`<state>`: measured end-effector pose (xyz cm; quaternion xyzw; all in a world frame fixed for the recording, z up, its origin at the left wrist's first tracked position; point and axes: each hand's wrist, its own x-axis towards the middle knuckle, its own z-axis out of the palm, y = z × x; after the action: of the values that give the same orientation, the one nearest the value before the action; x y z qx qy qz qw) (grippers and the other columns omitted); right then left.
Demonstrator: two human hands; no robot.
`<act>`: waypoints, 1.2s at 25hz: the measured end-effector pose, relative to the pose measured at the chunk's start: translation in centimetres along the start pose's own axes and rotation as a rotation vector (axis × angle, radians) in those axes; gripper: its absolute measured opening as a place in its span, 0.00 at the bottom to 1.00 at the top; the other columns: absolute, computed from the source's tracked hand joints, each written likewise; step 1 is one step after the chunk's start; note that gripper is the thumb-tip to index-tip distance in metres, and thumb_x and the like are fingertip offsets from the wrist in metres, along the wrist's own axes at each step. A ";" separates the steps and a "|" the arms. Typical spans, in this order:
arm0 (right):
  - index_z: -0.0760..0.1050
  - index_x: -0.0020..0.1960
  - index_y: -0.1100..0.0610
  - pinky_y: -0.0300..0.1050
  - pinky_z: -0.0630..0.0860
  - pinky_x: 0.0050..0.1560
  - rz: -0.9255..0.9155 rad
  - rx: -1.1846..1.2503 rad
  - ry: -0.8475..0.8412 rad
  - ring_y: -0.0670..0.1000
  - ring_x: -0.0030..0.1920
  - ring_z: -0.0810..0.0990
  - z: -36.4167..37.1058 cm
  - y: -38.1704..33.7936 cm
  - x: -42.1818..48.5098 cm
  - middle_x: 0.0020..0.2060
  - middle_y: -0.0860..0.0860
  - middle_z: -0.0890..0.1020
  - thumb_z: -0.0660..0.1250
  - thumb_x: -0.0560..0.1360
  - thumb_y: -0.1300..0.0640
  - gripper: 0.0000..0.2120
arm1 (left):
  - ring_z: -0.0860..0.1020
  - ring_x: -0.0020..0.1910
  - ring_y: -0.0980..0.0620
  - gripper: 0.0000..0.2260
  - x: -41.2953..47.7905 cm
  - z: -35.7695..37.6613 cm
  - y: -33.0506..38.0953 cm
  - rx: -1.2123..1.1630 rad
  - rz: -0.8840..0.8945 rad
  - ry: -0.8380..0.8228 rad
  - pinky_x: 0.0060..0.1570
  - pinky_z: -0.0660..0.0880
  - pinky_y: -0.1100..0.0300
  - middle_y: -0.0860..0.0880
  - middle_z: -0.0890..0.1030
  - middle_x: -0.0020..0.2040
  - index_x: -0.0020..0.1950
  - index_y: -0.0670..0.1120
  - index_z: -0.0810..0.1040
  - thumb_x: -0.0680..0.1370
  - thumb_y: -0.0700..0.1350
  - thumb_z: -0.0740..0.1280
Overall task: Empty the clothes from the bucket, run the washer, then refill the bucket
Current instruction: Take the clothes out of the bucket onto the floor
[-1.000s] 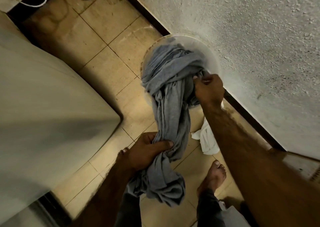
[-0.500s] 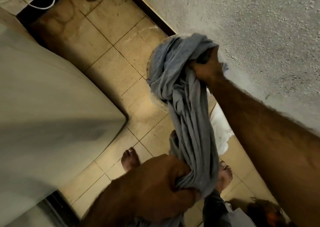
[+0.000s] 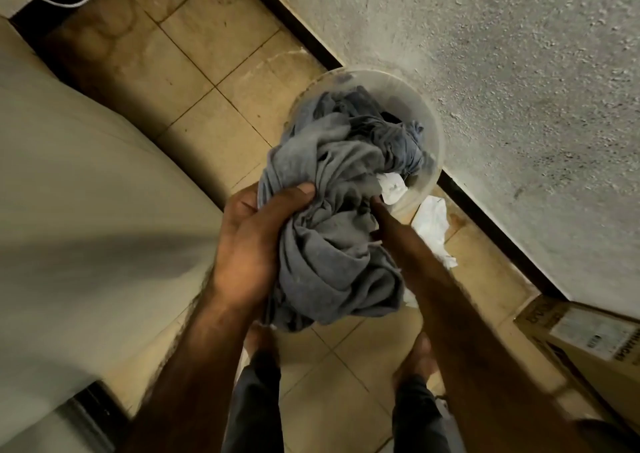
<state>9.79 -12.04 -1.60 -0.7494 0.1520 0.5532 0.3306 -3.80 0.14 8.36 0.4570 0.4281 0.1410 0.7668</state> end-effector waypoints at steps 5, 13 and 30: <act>0.63 0.77 0.61 0.46 0.78 0.44 0.042 0.809 -0.398 0.56 0.62 0.78 2.2 -3.2 -2.9 0.66 0.64 0.76 0.49 0.87 0.51 0.23 | 0.77 0.31 0.51 0.07 -2.7 -0.5 -2.8 0.322 -0.382 -0.404 0.35 0.73 0.57 0.47 0.78 0.31 0.31 0.47 0.81 0.65 0.49 0.73; 0.75 0.68 0.62 0.62 0.80 0.60 -0.344 0.489 -0.050 0.65 0.59 0.81 3.6 -3.0 -3.7 0.61 0.63 0.81 0.67 0.76 0.51 0.24 | 0.81 0.62 0.41 0.40 1.3 -2.5 -7.8 0.037 -0.601 0.040 0.67 0.72 0.41 0.43 0.82 0.62 0.66 0.47 0.79 0.69 0.77 0.61; 0.80 0.57 0.54 0.51 0.81 0.58 -0.394 0.425 0.256 0.53 0.53 0.83 2.0 -0.8 1.3 0.53 0.52 0.84 0.59 0.83 0.40 0.19 | 0.85 0.51 0.39 0.19 8.1 3.3 -3.3 0.070 -0.394 0.073 0.57 0.80 0.42 0.41 0.86 0.52 0.58 0.40 0.82 0.69 0.44 0.76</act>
<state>9.26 -9.91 -2.92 -0.7420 0.1566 0.3355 0.5588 3.08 1.37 2.08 0.3855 0.5414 -0.0102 0.7471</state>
